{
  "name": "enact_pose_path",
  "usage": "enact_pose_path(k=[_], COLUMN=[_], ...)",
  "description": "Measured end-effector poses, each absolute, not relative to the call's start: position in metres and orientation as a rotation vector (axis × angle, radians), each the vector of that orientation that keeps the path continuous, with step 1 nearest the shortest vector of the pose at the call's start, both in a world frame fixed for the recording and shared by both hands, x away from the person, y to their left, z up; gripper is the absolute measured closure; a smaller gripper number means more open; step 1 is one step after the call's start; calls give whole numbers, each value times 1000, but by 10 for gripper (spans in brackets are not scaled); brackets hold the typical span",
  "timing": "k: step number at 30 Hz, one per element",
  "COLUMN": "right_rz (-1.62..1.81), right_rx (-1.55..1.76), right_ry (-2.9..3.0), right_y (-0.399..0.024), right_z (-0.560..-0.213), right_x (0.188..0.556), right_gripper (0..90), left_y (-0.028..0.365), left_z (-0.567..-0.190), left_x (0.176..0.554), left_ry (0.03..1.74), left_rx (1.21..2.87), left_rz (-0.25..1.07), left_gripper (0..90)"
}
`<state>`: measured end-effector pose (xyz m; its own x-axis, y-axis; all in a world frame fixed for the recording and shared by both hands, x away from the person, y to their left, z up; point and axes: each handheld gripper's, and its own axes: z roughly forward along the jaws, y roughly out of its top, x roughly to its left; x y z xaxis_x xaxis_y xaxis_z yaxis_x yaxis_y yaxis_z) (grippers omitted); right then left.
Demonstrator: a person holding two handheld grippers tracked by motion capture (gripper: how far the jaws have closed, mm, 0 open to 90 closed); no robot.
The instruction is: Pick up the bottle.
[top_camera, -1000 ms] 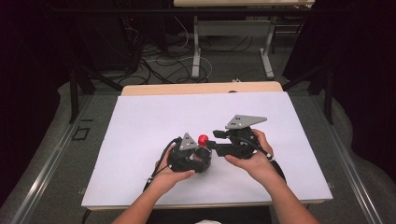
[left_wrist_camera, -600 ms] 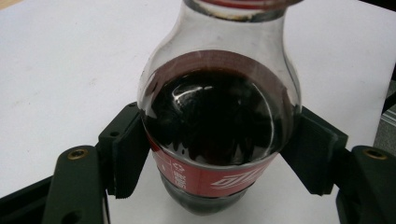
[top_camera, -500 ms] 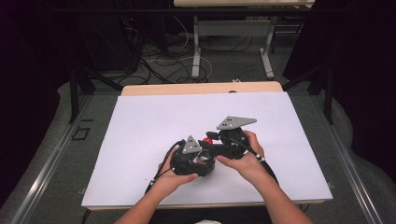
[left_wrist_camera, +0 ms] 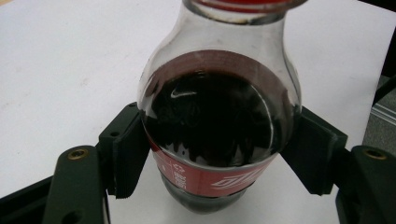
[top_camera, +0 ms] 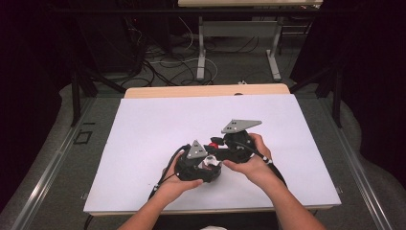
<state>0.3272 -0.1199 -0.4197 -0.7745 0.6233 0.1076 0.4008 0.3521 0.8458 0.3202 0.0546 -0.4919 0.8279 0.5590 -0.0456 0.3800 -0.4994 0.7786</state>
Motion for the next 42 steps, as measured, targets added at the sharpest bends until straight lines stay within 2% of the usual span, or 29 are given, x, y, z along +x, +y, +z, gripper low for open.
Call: enact_pose_path(k=[6,15,19,21,23,30,32,34,42], right_rz=[1383,1403,1423,1406,1409,1348,1303,1310,1373], right_rx=[838,420,333,463,583,813,830,832,468], right_ry=[2446,2686,2690,2630,2557,2400,2409,2402,2641], right_y=[-121,-129,-130,-129,-126,-115,-113,-113,-126], right_z=[-417,-410,-409,-406,-405,-406,-407,-408,-407], right_x=[331,346,348,341,332,317,317,318,339], right_gripper=[620,620,615,501,481,514,590,607,616], left_y=[56,58,58,58,59,61,60,60,60], left_z=[-491,-489,-487,-486,-486,-484,-485,-485,-486], left_x=[319,314,314,314,314,315,314,314,313], left_ry=[674,593,599,629,630,669,673,670,623], left_rx=[2166,2168,2160,2146,2153,2144,2132,2133,2155], left_rz=[253,212,204,205,212,212,224,228,232], left_gripper=[300,300,299,299,299,299,299,299,299])
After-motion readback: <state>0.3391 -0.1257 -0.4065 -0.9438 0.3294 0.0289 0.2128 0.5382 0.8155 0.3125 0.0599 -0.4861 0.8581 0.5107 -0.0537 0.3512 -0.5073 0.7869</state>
